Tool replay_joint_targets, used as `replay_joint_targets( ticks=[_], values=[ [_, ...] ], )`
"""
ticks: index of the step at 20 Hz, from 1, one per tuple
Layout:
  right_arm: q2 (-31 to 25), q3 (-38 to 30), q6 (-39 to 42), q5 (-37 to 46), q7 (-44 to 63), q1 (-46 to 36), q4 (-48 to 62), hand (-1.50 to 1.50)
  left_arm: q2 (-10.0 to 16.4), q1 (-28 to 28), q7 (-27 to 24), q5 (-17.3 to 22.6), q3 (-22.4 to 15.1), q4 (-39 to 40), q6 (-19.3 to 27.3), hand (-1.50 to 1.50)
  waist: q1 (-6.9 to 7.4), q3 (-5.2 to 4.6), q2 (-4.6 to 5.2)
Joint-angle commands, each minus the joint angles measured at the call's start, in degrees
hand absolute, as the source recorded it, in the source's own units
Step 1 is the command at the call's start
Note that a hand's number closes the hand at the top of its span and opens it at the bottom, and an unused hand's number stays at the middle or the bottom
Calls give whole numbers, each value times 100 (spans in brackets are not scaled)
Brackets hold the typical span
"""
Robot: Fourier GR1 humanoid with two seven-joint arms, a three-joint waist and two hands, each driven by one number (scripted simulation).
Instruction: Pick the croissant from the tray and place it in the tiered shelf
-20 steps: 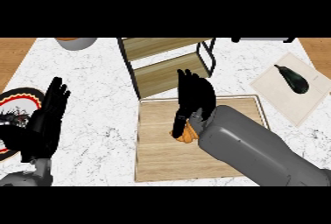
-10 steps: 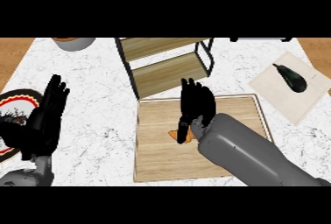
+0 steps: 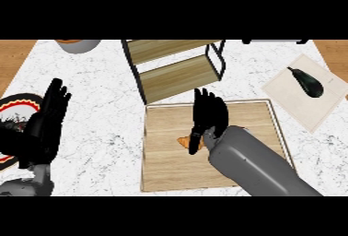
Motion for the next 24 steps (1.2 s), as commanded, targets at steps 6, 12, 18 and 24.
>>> replay_joint_targets(
  ticks=[6,12,18,24],
  values=[
    [224,-333,68,835,88,643,-16,-150,-130,-357,279,-225,170,115,-25,0,-9,3,6],
    [805,-812,-130,1334,-488,512,940,-150,-290,-307,11,-323,259,379,-235,0,24,2,20],
    [838,-1037,239,1376,-701,947,929,150,-414,294,536,-545,66,-762,-59,0,33,5,6],
    [891,-828,69,2074,-1319,762,1480,150,-500,78,209,-489,286,-207,-279,0,41,3,18]
  ],
)
